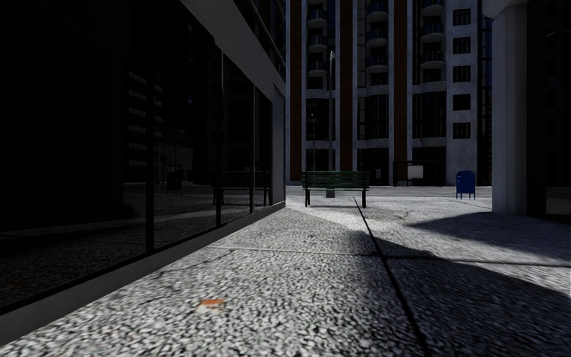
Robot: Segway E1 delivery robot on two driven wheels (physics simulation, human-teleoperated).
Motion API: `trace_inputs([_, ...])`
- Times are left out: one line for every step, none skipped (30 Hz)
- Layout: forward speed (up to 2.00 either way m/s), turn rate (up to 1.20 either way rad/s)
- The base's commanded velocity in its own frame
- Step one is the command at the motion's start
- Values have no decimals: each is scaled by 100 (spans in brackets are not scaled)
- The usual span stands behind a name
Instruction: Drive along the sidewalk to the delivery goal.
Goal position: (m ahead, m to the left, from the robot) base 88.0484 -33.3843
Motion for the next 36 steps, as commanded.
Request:
trace_inputs([0, 0])
trace_inputs([0, 0])
trace_inputs([0, 0])
trace_inputs([0, 0])
trace_inputs([0, 0])
trace_inputs([0, 0])
trace_inputs([0, 0])
trace_inputs([0, 0])
trace_inputs([0, 0])
trace_inputs([0, 0])
trace_inputs([0, 0])
trace_inputs([0, 0])
trace_inputs([0, 0])
trace_inputs([0, 0])
trace_inputs([0, 0])
trace_inputs([0, 0])
trace_inputs([0, 0])
trace_inputs([0, 0])
trace_inputs([0, 0])
trace_inputs([0, 0])
trace_inputs([0, 0])
trace_inputs([0, 0])
trace_inputs([0, 0])
trace_inputs([0, 0])
trace_inputs([0, 0])
trace_inputs([0, 0])
trace_inputs([0, 0])
trace_inputs([0, 0])
trace_inputs([0, 0])
trace_inputs([0, 0])
trace_inputs([61, 0])
trace_inputs([61, 0])
trace_inputs([89, 0])
trace_inputs([104, 0])
trace_inputs([124, 0])
trace_inputs([124, 0])
